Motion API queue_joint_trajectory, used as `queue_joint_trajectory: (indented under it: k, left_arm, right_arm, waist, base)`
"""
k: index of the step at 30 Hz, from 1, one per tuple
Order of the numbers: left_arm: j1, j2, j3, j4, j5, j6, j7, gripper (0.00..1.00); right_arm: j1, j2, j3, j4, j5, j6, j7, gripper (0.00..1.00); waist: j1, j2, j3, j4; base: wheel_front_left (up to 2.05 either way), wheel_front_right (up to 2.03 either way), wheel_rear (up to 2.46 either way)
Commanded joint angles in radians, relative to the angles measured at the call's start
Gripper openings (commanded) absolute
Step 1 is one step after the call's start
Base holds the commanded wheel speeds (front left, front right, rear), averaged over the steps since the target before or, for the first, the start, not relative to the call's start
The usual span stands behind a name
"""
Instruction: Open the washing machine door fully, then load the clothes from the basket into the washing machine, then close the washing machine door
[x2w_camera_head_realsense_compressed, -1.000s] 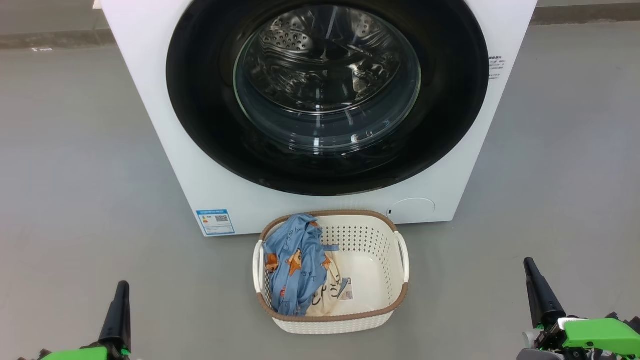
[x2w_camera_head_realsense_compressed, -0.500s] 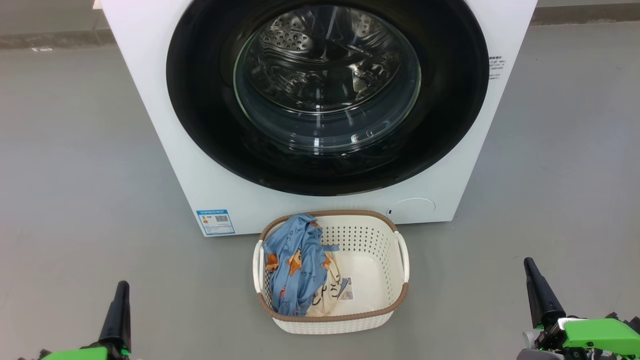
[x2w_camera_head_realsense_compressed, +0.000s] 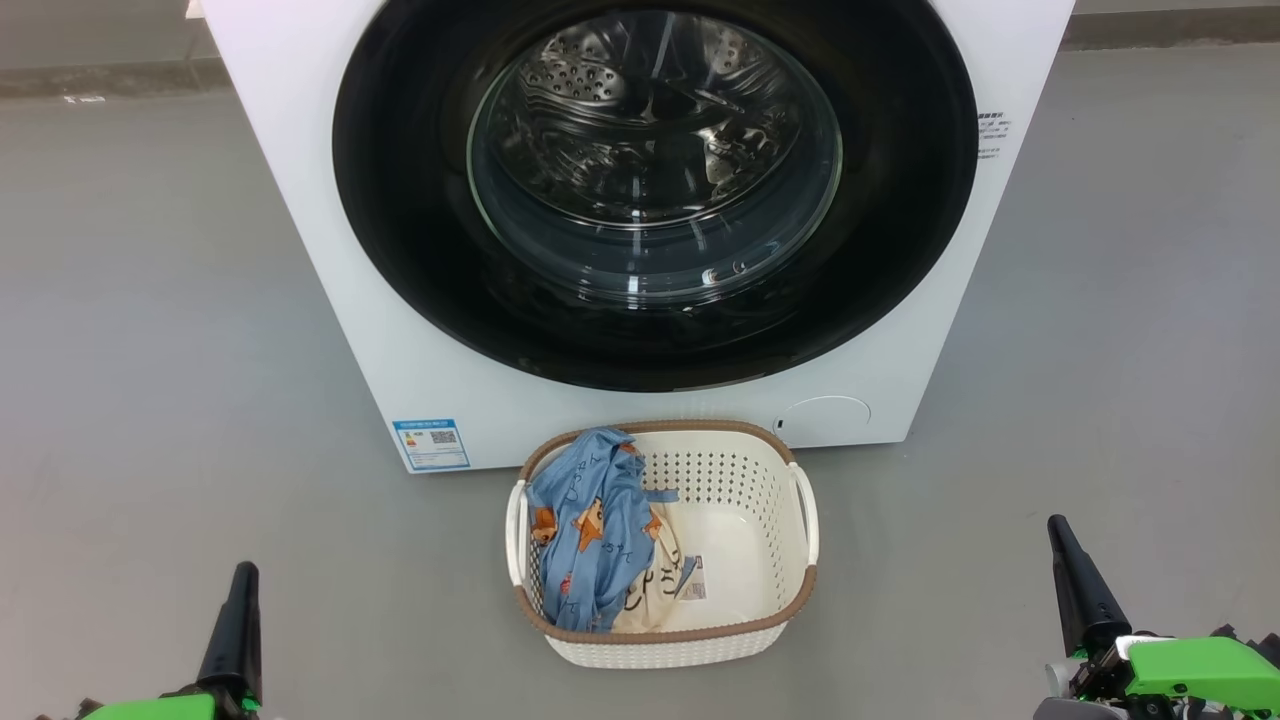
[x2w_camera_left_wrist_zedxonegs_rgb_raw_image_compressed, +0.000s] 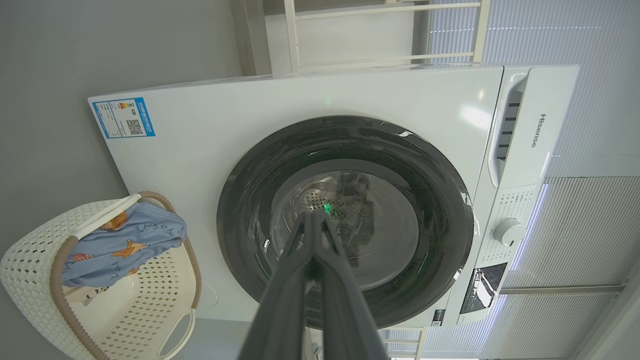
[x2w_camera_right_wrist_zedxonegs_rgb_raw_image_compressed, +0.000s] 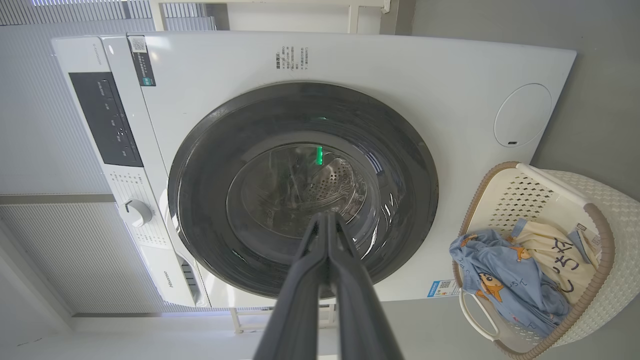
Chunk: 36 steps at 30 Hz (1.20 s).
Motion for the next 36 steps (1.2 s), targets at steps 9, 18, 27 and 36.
queue_joint_trajectory:
  k: [9,18,27,36]
  left_arm:
    - [0.019,-0.012,-0.007,0.025,0.003,0.0,-0.006,1.0]
    - [0.024,0.001,-0.022,0.004,0.054,0.0,-0.033,1.0]
    - [0.03,0.013,-0.038,-0.021,0.188,-0.001,-0.062,1.0]
    - [0.038,0.015,-0.043,-0.038,0.325,-0.001,-0.089,1.0]
  right_arm:
    - [0.017,0.007,0.002,0.03,-0.001,0.0,-0.005,1.0]
    - [0.023,-0.003,0.017,0.016,-0.055,0.0,-0.033,1.0]
    - [0.031,-0.015,0.031,0.001,-0.213,0.0,-0.063,1.0]
    - [0.04,-0.016,0.038,-0.009,-0.331,0.0,-0.089,1.0]
  waist:
    - [0.0001,0.0,0.001,0.0]
    - [0.0003,0.0,0.0,0.003]
    - [0.0001,0.0,0.0,0.007]
    - [0.0001,0.0,0.0,0.011]
  base:
    - [0.0,0.0,0.0]
    - [0.0,0.0,0.0]
    - [0.0,0.0,0.0]
    - [0.0,0.0,0.0]
